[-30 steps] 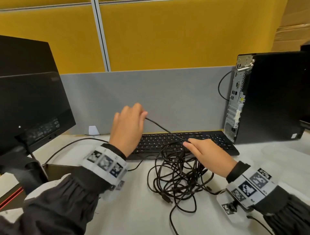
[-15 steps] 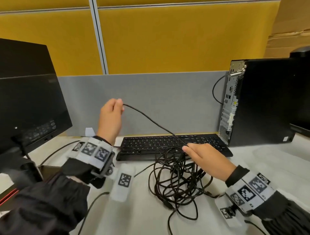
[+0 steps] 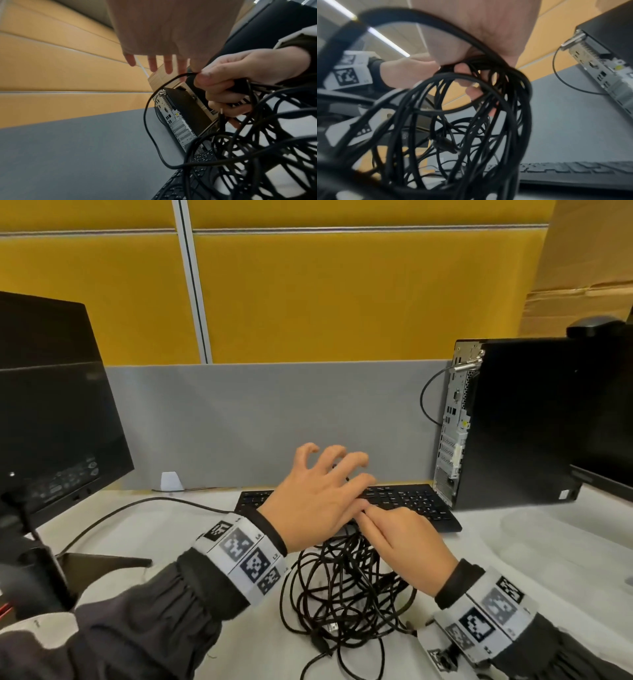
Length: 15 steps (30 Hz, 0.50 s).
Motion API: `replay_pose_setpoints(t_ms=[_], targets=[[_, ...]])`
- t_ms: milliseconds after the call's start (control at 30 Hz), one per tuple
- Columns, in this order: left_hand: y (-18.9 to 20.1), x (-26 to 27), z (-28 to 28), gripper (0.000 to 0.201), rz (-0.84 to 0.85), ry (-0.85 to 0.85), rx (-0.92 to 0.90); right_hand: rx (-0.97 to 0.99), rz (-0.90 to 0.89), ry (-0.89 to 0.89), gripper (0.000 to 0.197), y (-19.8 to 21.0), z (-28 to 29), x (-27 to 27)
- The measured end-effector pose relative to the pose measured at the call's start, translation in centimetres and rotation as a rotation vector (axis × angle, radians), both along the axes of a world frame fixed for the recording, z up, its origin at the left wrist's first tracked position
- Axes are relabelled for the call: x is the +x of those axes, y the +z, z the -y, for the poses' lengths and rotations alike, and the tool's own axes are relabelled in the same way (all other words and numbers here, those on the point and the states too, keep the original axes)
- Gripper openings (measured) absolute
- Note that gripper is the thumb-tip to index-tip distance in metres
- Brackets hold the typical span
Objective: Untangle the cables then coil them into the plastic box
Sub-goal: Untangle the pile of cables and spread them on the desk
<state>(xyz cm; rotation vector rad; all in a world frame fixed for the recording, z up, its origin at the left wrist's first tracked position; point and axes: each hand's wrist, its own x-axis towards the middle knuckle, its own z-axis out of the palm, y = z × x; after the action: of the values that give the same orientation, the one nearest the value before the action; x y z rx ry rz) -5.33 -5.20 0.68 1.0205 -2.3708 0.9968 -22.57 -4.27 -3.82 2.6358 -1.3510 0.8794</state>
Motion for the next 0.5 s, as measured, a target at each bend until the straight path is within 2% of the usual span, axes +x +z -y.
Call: replay_pose_setpoints(t_ms=[100, 167, 233, 267, 333, 400, 433, 500], targets=[[0.4, 0.4, 0.0, 0.036, 0.05, -0.074, 0.077, 0.07, 0.029, 0.014, 0.059, 0.2, 0.1, -0.3], [0.2, 0.6, -0.1, 0.033, -0.082, -0.11, 0.269, 0.145, 0.058, 0.042, 0.044, 0.1, 0.5, -0.8], [-0.2, 0.8, -0.4, 0.033, -0.322, -0.111, 0.501, 0.251, 0.056, 0.063, 0.037, 0.1, 0.9, -1.3], [-0.2, 1.2, -0.5, 0.035, -0.495, -0.141, 0.576, 0.297, 0.044, 0.063, 0.037, 0.1, 1.1, -1.5], [0.0, 2.3, -0.1, 0.036, -0.859, -0.209, 0.63, 0.344, 0.04, 0.059, 0.036, -0.1, 1.3, -1.9], [0.6, 3.3, 0.6, 0.035, -1.048, -0.192, 0.672, 0.331, 0.053, 0.055, 0.037, -0.2, 1.2, -2.1], [0.7, 3.6, 0.8, 0.035, -1.064, -0.147, 0.694, 0.312, 0.05, 0.053, 0.038, -0.1, 1.1, -2.1], [0.9, 3.5, 0.9, 0.033, -0.934, 0.039, 0.636, 0.268, 0.03, 0.048, 0.039, -0.1, 0.8, -1.8]])
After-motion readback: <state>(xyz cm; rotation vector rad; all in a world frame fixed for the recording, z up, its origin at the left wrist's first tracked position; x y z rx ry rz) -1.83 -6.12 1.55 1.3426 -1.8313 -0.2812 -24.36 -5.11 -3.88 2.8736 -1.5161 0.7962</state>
